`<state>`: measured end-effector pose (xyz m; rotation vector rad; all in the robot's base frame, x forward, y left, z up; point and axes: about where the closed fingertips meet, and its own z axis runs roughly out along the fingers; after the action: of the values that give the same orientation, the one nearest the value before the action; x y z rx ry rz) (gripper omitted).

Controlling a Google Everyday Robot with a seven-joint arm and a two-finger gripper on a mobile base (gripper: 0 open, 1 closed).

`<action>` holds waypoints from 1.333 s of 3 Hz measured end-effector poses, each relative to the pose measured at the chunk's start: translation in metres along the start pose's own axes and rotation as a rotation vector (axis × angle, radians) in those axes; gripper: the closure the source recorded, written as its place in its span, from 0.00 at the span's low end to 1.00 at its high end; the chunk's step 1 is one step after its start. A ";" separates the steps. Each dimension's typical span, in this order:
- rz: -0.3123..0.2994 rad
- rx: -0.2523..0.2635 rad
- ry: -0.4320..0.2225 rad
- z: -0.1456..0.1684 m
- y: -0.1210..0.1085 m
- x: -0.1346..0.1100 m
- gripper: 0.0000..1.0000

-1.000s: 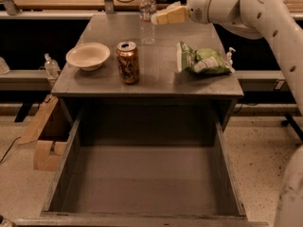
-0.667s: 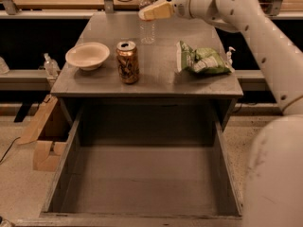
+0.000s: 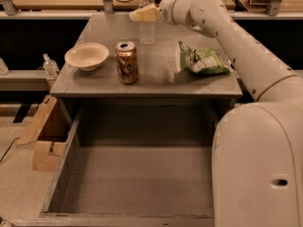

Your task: Place water bottle into top drawer

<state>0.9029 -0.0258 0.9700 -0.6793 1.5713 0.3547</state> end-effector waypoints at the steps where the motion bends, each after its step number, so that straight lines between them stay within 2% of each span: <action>1: 0.085 0.003 -0.010 0.031 0.005 0.021 0.02; 2: 0.122 -0.020 -0.028 0.051 0.015 0.027 0.23; 4: 0.123 -0.026 -0.026 0.055 0.019 0.029 0.70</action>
Offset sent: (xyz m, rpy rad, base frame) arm 0.0478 0.0506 -0.0453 0.1656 0.0678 0.0287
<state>0.9350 0.0152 0.9318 -0.5971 1.5895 0.4738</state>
